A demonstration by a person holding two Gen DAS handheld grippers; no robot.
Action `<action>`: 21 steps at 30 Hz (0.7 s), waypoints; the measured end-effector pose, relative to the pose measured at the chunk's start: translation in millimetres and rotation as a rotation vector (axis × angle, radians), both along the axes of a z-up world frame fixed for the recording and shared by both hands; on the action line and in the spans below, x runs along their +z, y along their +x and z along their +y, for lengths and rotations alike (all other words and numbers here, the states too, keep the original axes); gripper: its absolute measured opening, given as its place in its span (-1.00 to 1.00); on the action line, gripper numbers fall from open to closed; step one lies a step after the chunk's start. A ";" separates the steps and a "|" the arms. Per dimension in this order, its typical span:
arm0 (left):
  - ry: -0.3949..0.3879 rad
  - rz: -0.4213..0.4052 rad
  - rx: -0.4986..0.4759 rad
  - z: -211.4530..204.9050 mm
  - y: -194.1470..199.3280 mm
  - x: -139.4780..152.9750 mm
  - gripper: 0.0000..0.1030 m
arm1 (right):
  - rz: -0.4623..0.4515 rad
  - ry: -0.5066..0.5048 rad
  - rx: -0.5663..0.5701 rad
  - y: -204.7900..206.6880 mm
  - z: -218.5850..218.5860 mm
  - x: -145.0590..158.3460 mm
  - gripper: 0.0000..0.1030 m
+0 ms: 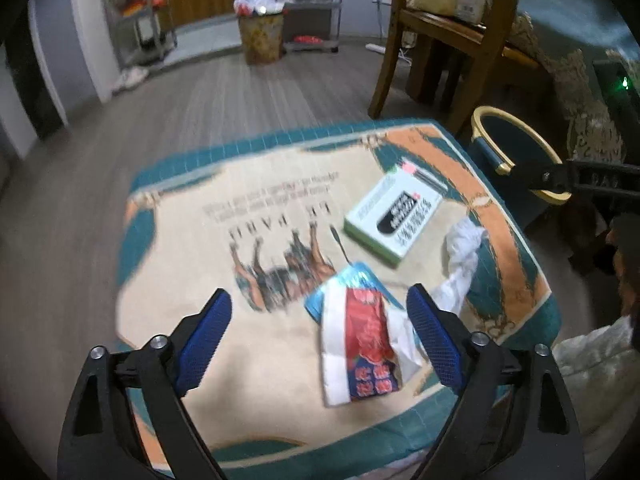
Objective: Collect trash
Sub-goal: 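Move both tools back over the cushion, then grasp the red-and-white snack wrapper with the left gripper while the right grasps the white tissue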
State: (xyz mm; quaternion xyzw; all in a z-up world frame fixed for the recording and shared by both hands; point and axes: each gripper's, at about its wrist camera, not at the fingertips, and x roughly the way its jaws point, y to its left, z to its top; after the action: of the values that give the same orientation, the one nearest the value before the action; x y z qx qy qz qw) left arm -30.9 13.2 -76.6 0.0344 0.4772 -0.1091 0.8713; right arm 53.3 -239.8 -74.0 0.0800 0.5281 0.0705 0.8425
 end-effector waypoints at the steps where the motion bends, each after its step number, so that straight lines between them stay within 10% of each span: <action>1: -0.001 0.017 -0.001 -0.7 0.3 -6.1 0.74 | 0.016 -0.027 0.008 0.8 5.8 -7.6 0.69; 14: -0.039 0.149 -0.074 -23.8 2.9 -49.1 0.74 | 0.156 -0.033 0.057 7.9 27.6 -56.7 0.63; 21: -0.022 0.198 -0.094 -29.5 10.6 -62.4 0.74 | 0.215 -0.002 0.096 12.2 41.7 -74.0 0.25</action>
State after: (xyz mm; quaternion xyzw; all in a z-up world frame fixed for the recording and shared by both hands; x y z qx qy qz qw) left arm -20.4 -16.2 -139.0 0.0364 0.5578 -0.1581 0.8140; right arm 65.5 -198.1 -148.1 0.0610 0.6188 0.1013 0.7766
